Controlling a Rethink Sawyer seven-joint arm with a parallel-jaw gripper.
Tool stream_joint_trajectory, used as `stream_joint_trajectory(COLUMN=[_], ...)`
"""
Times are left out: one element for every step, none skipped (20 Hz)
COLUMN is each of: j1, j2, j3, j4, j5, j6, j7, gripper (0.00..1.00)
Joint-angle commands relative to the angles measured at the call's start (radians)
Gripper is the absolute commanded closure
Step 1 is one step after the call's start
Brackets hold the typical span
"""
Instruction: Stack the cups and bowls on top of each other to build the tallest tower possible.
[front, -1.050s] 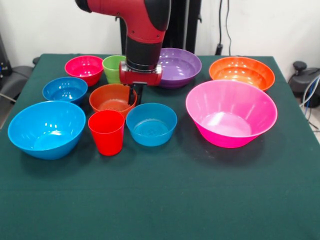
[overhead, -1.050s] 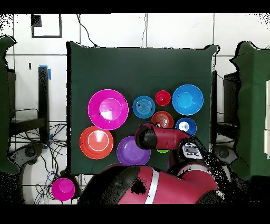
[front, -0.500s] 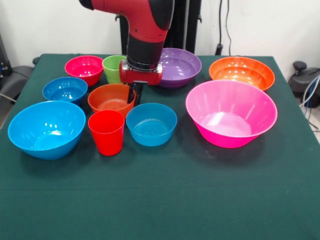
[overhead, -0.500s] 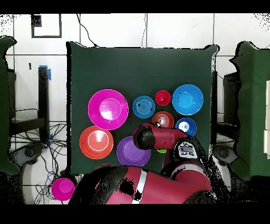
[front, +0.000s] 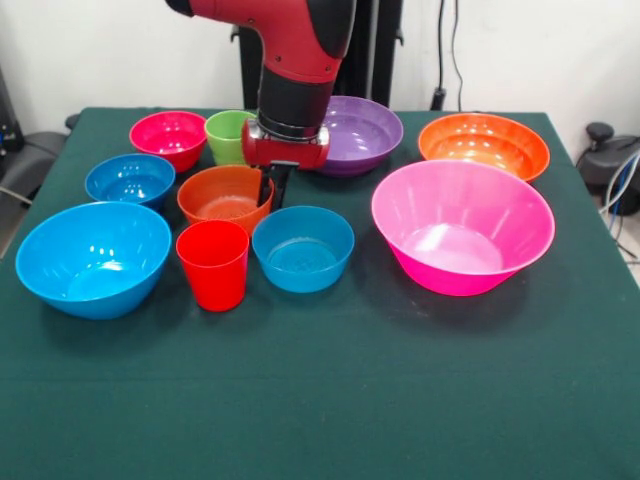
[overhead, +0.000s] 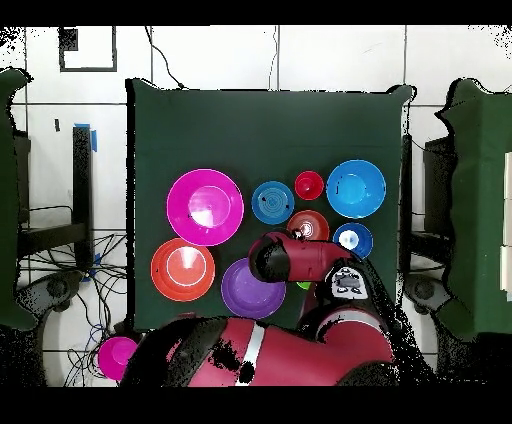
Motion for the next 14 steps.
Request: stream_joint_trajectory(j1=[0.023,0.024,0.024,0.024,0.024,0.022,0.020,0.020,0.018,0.015,0.012,0.009,0.006,0.005], j2=[-0.023,-0.028,-0.036,-0.045,-0.056,-0.071,-0.087,-0.102,-0.114,-0.121,-0.128,-0.139,-0.150,-0.159], j3=[0.043,0.043,0.043,0.045,0.046,0.050,0.054,0.056,0.060,0.064,0.068,0.071,0.074,0.074], j4=[-0.074,-0.073,-0.070,-0.071,-0.068,-0.063,-0.058,-0.055,-0.053,-0.051,-0.050,-0.047,-0.044,-0.041], j5=[-0.028,-0.026,-0.024,-0.023,-0.021,-0.017,-0.014,-0.013,-0.012,-0.011,-0.009,-0.010,-0.010,-0.013], j6=[0.070,0.076,0.082,0.093,0.106,0.124,0.141,0.159,0.173,0.181,0.189,0.201,0.213,0.223], j7=[0.060,0.060,0.059,0.054,0.051,0.046,0.041,0.035,0.030,0.029,0.028,0.024,0.020,0.016], gripper=[1.00,1.00,1.00,1.00,1.00,1.00,1.00,1.00,1.00,1.00,1.00,1.00,1.00,1.00])
